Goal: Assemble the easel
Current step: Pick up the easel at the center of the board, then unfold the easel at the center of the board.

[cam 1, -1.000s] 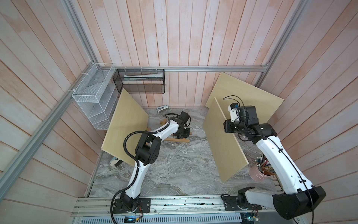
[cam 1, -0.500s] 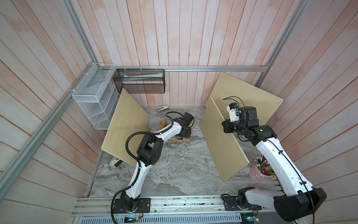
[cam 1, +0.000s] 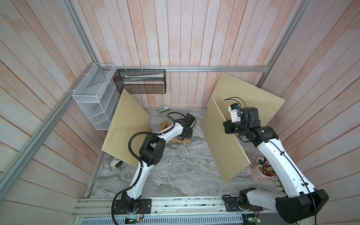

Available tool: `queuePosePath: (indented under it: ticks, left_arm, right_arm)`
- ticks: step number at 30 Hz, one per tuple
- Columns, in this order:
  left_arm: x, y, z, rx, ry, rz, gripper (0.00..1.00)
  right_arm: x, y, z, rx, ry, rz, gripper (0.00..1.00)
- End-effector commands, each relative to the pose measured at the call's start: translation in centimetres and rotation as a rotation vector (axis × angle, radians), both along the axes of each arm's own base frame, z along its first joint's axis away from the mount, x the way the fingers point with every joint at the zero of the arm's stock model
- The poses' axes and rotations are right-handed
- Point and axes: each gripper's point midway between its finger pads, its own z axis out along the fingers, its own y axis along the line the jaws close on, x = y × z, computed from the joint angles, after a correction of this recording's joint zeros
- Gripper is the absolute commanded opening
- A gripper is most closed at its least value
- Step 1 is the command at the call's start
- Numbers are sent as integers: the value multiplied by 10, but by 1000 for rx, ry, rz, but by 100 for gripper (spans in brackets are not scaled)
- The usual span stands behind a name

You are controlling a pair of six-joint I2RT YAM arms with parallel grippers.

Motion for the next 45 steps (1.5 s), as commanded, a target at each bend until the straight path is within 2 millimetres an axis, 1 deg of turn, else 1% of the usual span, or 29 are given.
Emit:
queuePosePath:
  ticks: [1, 3, 5, 7, 9, 10, 12, 13, 16, 19, 21, 22, 24, 28, 33, 37, 41, 45]
  left_arm:
    - [-6, -6, -12, -13, 54, -21, 16]
    - [-1, -14, 6, -57, 33, -34, 10]
    - [8, -20, 33, -116, 2, -36, 7]
    - [15, -24, 69, -192, -31, -38, 0]
    - [18, -27, 107, -303, -48, -44, 0]
    - [17, -29, 127, -379, -44, -55, 0]
    - [13, -28, 157, -500, -24, -66, 0]
    - [9, -26, 170, -537, -18, -74, 0]
    - [-6, -26, 196, -600, -6, -125, 0]
    - [-27, -31, 215, -682, 29, -184, 0]
    - [-38, -35, 224, -750, 52, -216, 0]
    - [-44, -37, 227, -794, 71, -230, 0]
    - [-51, -39, 225, -830, 106, -236, 0]
    - [-55, -42, 222, -862, 134, -238, 0]
    - [-67, -54, 231, -984, 195, -281, 0]
    - [-71, -57, 244, -1046, 205, -291, 0]
    - [-76, -57, 267, -1097, 186, -316, 0]
    - [-83, -59, 289, -1189, 190, -360, 0]
  right_arm:
    - [-8, 14, -63, -35, 167, 78, 0]
    - [-8, 15, -63, -28, 169, 81, 0]
    - [-8, 15, -64, -24, 170, 79, 0]
    - [-9, 16, -63, -15, 168, 82, 0]
    - [-9, 17, -63, -6, 165, 82, 0]
    - [-9, 17, -65, -2, 168, 85, 0]
    - [-9, 17, -67, 11, 170, 83, 0]
    - [-8, 18, -68, 14, 171, 84, 0]
    - [-7, 16, -72, 20, 181, 78, 0]
    - [-6, 13, -72, 16, 181, 72, 0]
    - [-5, 11, -72, 16, 180, 66, 0]
    - [-5, 11, -72, 17, 179, 67, 0]
    - [-6, 11, -73, 18, 181, 66, 0]
    - [-7, 10, -73, 15, 183, 63, 0]
    - [-9, 6, -73, -1, 180, 49, 0]
    - [-10, 4, -74, -8, 179, 44, 0]
    - [-9, 3, -76, -10, 179, 40, 0]
    - [-9, 4, -78, -11, 186, 39, 0]
